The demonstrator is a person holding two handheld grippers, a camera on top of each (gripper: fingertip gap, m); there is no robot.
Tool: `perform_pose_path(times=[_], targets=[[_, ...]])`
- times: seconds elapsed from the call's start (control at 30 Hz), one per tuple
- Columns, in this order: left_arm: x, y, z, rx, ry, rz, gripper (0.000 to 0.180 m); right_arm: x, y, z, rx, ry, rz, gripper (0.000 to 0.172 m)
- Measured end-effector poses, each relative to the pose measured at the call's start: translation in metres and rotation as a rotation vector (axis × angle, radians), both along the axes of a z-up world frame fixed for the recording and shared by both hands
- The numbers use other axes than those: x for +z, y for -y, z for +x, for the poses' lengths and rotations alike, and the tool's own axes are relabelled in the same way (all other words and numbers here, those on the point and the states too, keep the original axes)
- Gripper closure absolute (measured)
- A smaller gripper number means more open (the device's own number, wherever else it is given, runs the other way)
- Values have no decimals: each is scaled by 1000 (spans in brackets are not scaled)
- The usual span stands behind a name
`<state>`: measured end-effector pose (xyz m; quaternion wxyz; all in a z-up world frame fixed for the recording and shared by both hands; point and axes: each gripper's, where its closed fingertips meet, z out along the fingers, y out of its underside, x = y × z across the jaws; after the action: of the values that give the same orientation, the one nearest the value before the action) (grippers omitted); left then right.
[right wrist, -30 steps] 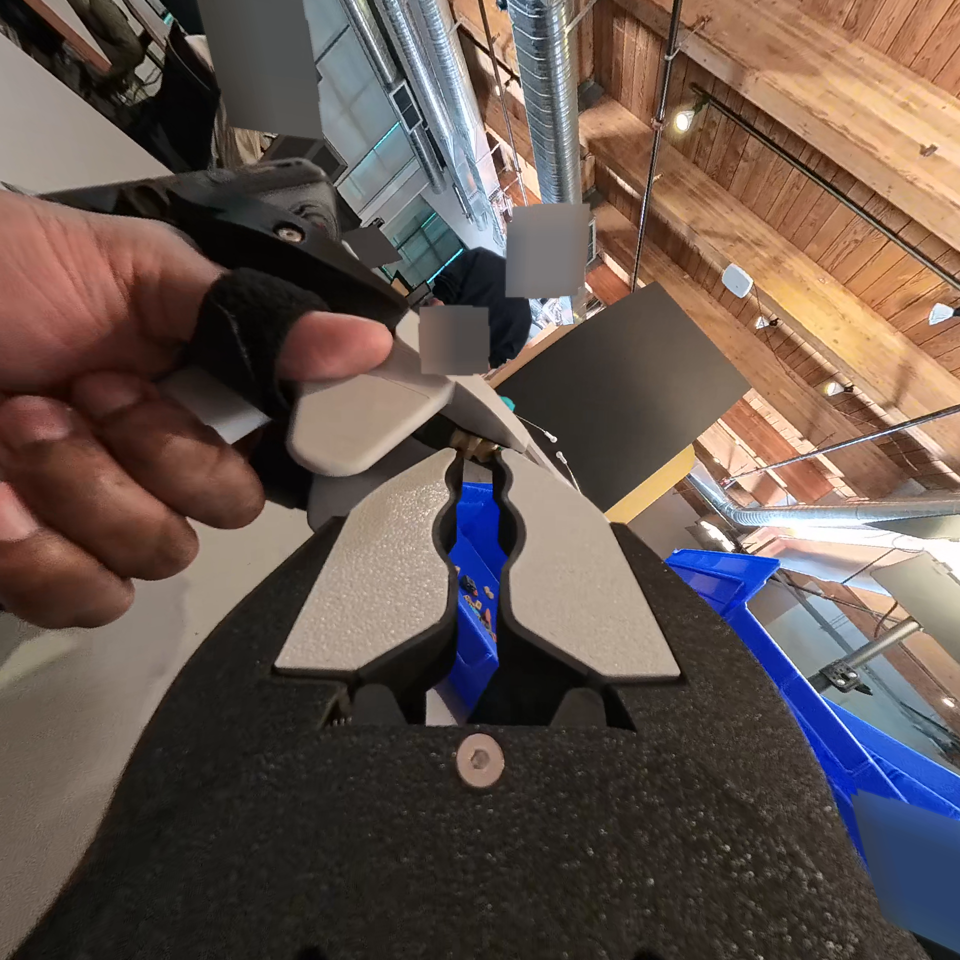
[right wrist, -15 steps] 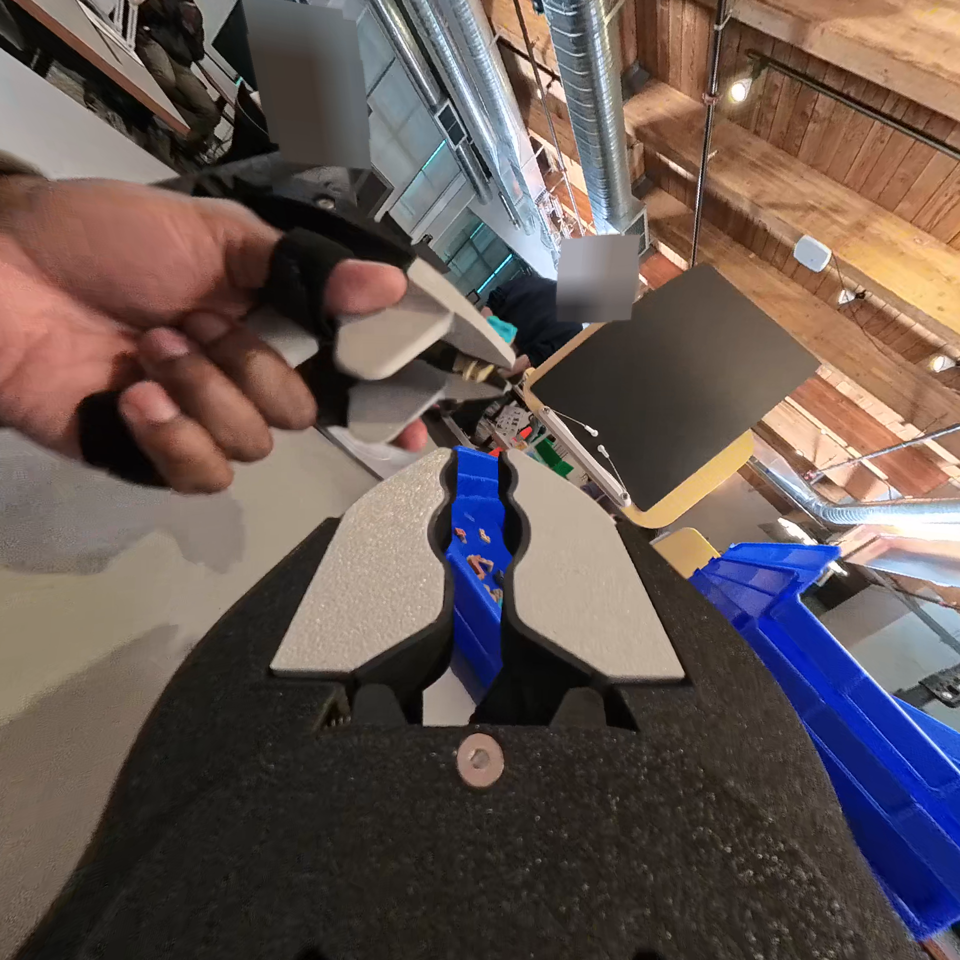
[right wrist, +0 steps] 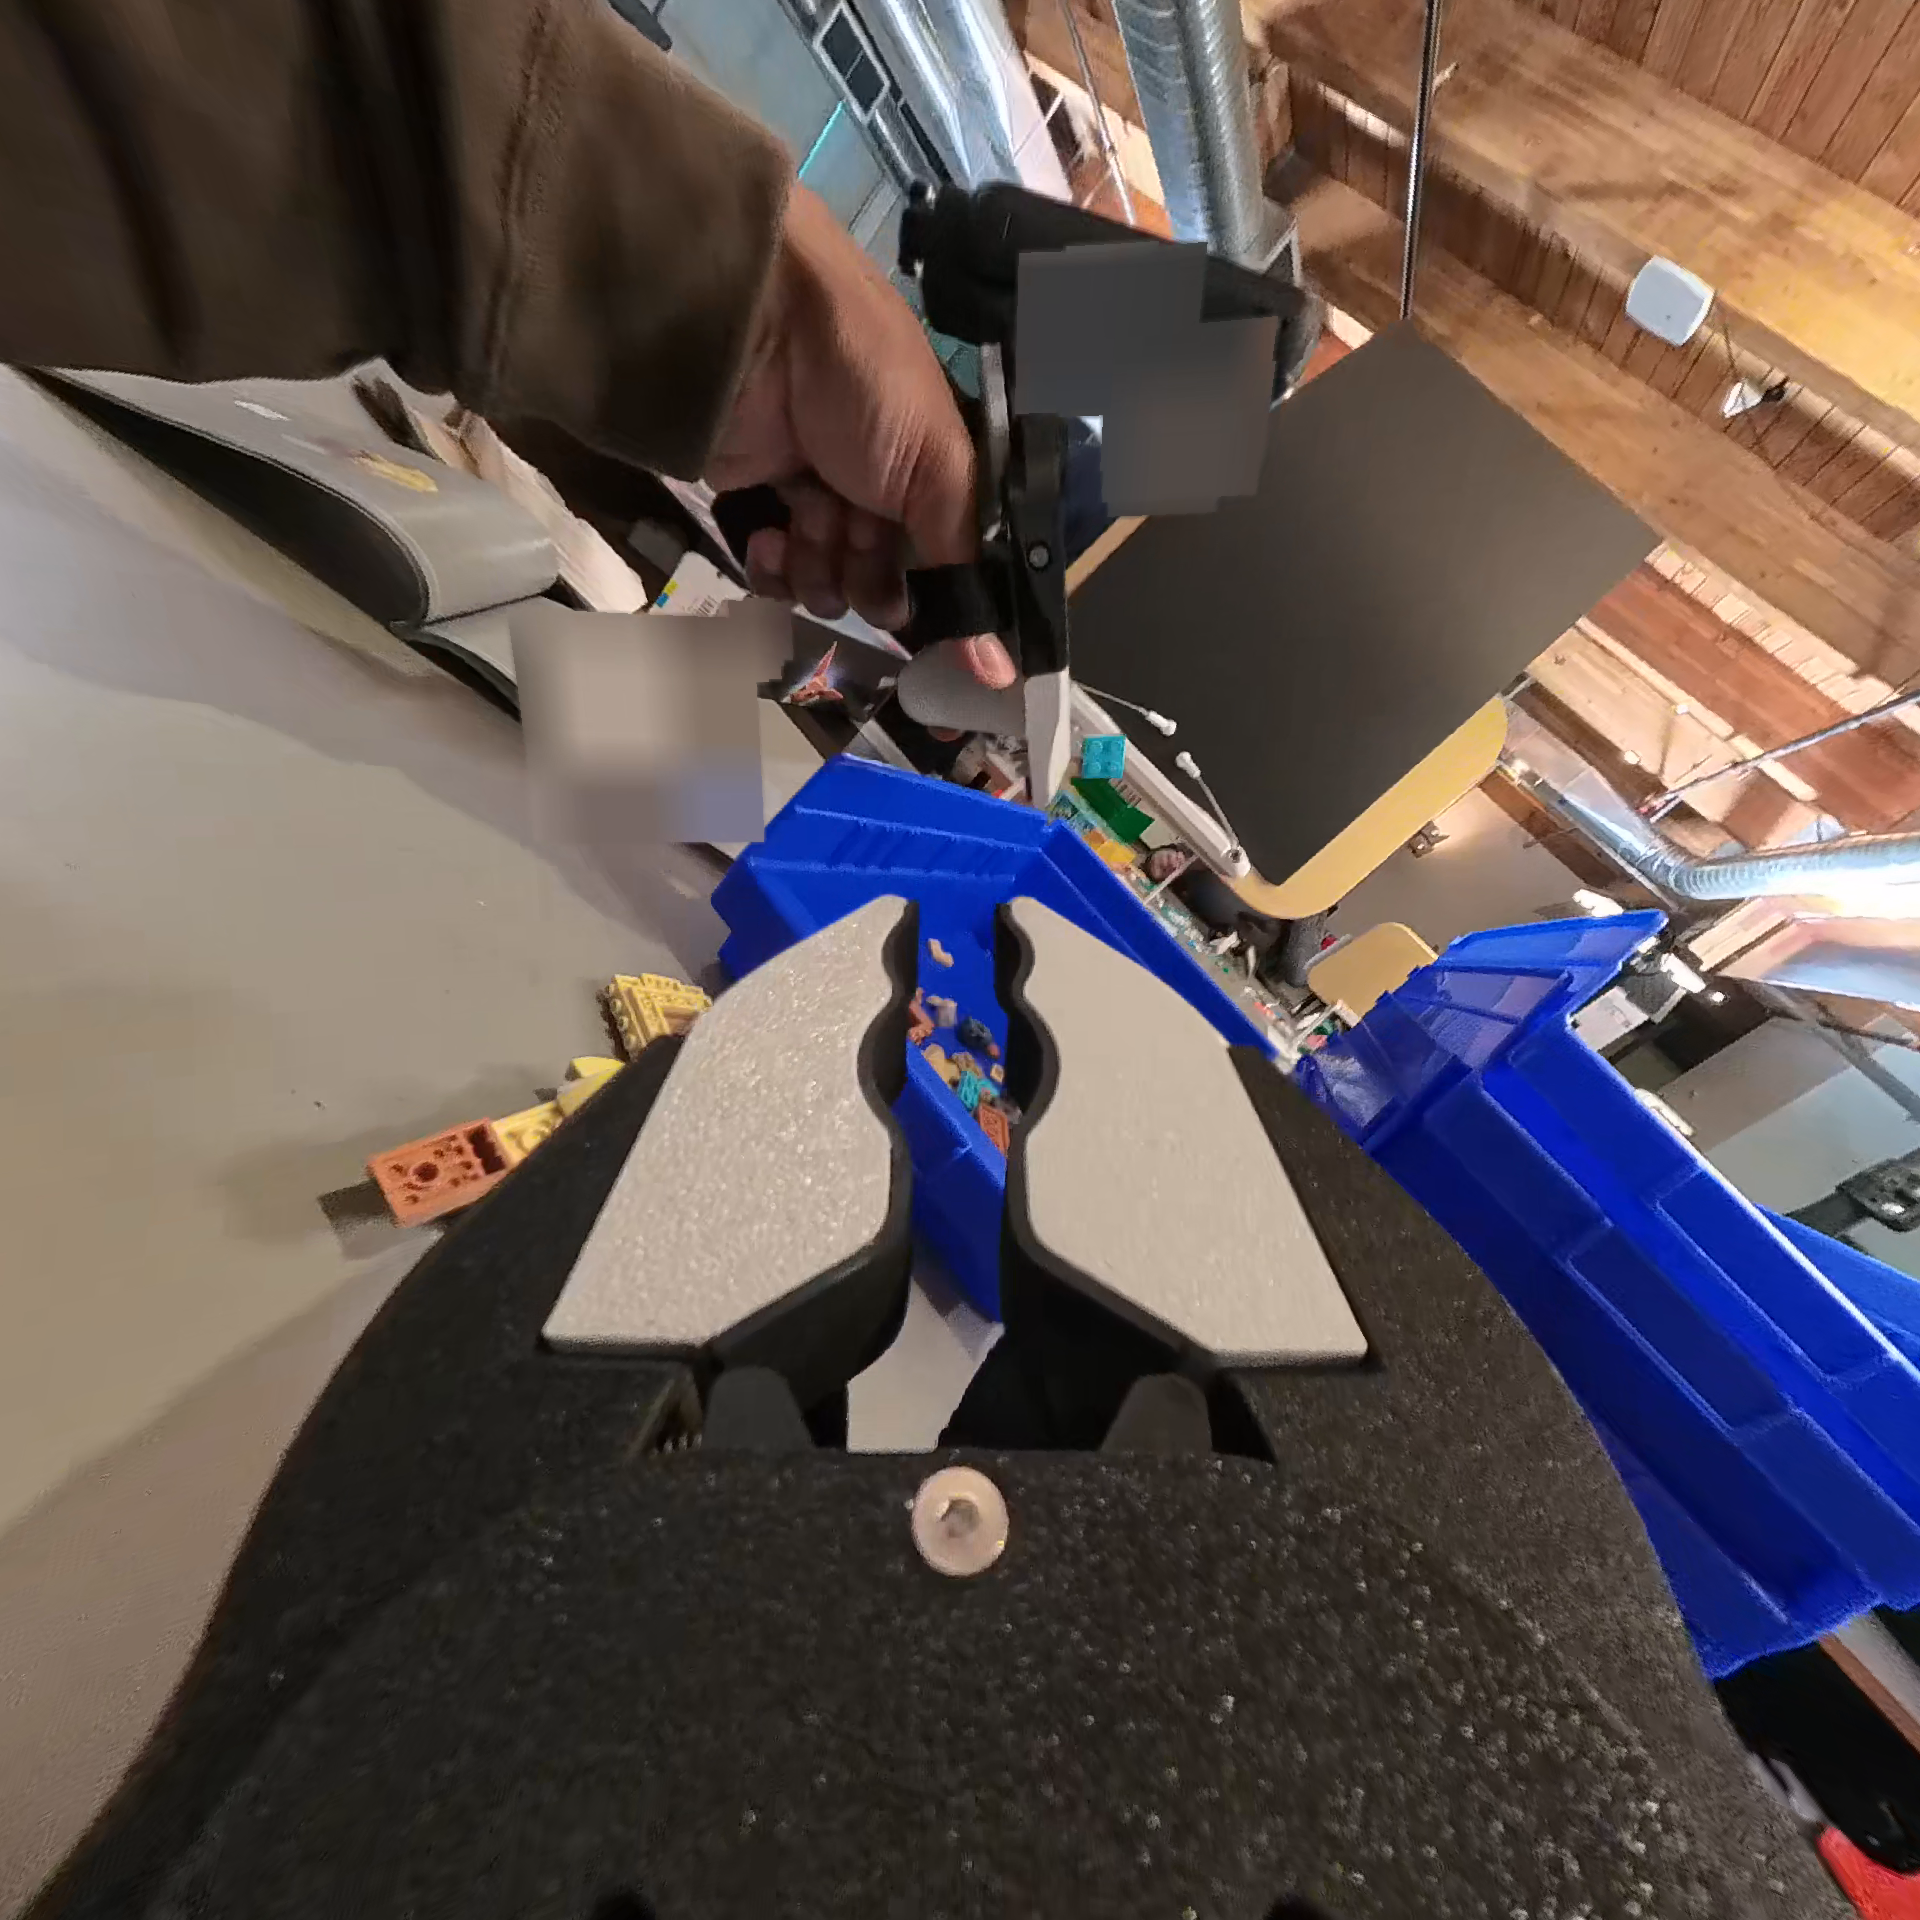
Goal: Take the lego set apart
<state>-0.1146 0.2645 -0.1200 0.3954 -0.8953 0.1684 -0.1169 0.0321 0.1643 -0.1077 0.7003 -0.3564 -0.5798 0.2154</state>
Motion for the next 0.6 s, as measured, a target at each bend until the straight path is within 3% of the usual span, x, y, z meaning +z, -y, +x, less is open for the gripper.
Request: perform_pose_path(times=[0.17, 0.3, 0.43, 0.6], targets=[[-6, 2, 15, -122, -117, 47, 172, -1, -16, -1, -27, 31, -49, 159], [12, 7, 25, -193, -333, 298, 172, 12, -29, -8, -10, 51, -41, 155], [38, 11, 24, -127, -632, 573, 172, 41, -46, -28, -23, 46, 104, 151], [39, 16, 12, -26, -959, 675, 172, 58, -65, -72, -100, 75, 460, 145]])
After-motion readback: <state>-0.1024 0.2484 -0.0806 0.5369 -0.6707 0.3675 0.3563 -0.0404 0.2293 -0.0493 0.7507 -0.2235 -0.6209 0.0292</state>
